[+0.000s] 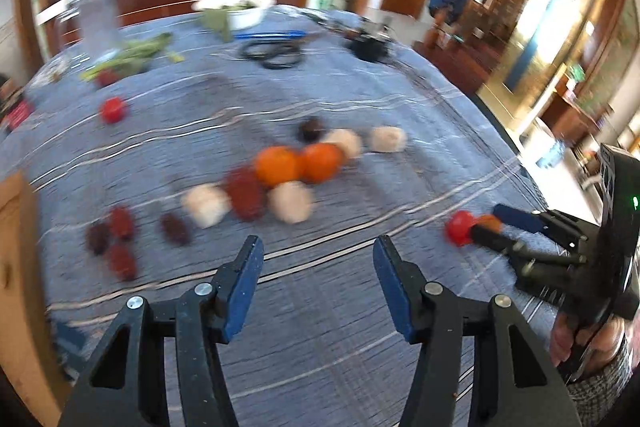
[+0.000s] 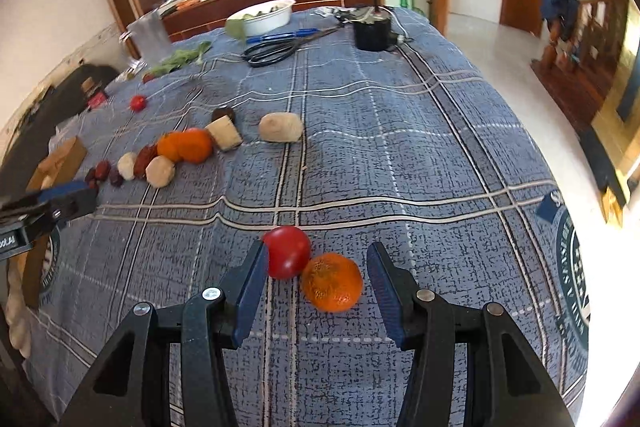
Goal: Organize fruits
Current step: 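Grasp the red tomato with the left gripper while the right gripper grasps the small orange, then place the tomato and small orange in the tray and open both grippers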
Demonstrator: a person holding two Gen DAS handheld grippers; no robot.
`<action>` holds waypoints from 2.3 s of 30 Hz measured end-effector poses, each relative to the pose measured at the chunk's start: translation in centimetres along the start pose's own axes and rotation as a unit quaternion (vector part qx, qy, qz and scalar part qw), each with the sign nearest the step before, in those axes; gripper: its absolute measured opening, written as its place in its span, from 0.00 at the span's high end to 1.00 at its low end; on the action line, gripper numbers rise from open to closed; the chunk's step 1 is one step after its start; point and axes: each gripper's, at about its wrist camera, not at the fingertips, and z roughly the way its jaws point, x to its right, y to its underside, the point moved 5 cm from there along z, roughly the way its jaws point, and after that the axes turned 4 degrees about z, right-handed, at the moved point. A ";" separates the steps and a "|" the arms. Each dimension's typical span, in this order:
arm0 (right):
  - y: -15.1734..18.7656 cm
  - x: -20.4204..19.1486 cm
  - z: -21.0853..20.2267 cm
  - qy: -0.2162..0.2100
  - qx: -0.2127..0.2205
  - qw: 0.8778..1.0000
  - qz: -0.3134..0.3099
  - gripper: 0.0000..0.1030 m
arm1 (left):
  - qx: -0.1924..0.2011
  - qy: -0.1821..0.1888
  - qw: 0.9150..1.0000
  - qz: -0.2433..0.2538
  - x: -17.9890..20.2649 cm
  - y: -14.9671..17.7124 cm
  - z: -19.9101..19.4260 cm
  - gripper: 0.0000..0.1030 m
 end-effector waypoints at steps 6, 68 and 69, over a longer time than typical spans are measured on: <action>0.5 -1.1 -0.1 0.010 0.008 0.998 -0.060 0.52 | -0.013 0.045 0.998 0.039 5.4 -1.7 3.5 0.46; -2.5 -41.6 3.1 -0.238 -0.072 0.945 -0.211 0.69 | 0.041 -0.234 0.941 -0.240 -31.4 13.8 -17.4 0.74; -2.2 -42.4 4.0 -0.233 -0.081 0.945 -0.214 0.69 | 0.033 -0.229 0.940 -0.249 -32.0 14.4 -17.2 0.74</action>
